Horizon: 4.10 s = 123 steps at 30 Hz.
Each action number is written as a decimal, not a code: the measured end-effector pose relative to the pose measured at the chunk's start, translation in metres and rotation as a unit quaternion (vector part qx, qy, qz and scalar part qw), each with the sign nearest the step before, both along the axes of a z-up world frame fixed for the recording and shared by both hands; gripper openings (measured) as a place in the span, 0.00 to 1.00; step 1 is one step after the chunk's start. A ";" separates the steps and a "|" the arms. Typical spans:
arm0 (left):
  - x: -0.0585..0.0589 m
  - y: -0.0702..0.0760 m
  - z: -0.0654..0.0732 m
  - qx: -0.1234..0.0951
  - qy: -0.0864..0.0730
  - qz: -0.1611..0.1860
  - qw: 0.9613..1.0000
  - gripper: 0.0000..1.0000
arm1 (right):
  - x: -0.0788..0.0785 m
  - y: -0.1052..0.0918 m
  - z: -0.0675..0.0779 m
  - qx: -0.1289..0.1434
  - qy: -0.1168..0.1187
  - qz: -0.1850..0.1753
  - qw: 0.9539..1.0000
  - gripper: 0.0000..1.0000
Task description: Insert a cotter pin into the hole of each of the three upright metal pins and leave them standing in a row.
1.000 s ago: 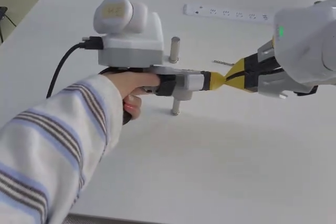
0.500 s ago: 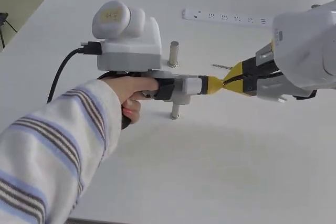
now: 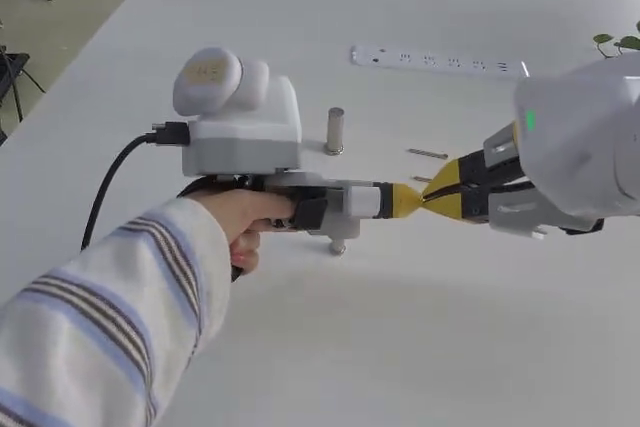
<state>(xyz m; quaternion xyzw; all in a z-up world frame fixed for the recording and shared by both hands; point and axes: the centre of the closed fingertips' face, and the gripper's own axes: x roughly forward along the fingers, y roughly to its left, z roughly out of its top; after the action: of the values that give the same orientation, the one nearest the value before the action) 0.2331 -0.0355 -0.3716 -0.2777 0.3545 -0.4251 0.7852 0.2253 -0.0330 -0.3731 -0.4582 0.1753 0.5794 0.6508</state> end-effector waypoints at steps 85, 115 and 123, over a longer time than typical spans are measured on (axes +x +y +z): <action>-0.044 0.000 0.028 0.092 -0.362 -0.204 0.905 0.00 | -0.048 -0.002 0.000 0.108 0.251 -0.049 0.961 0.08; -0.057 -0.007 0.009 0.115 -0.350 -0.248 0.896 0.00 | -0.061 -0.002 0.005 0.100 0.274 -0.018 0.956 0.00; -0.052 -0.005 0.008 0.116 -0.347 -0.227 0.903 0.00 | -0.056 -0.003 0.002 0.110 0.274 -0.035 0.955 0.00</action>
<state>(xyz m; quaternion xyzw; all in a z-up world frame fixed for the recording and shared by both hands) 0.1812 -0.0400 -0.3632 0.0681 0.1601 -0.6172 0.7673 0.1695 -0.0358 -0.3710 -0.2010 0.2982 0.6755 0.6436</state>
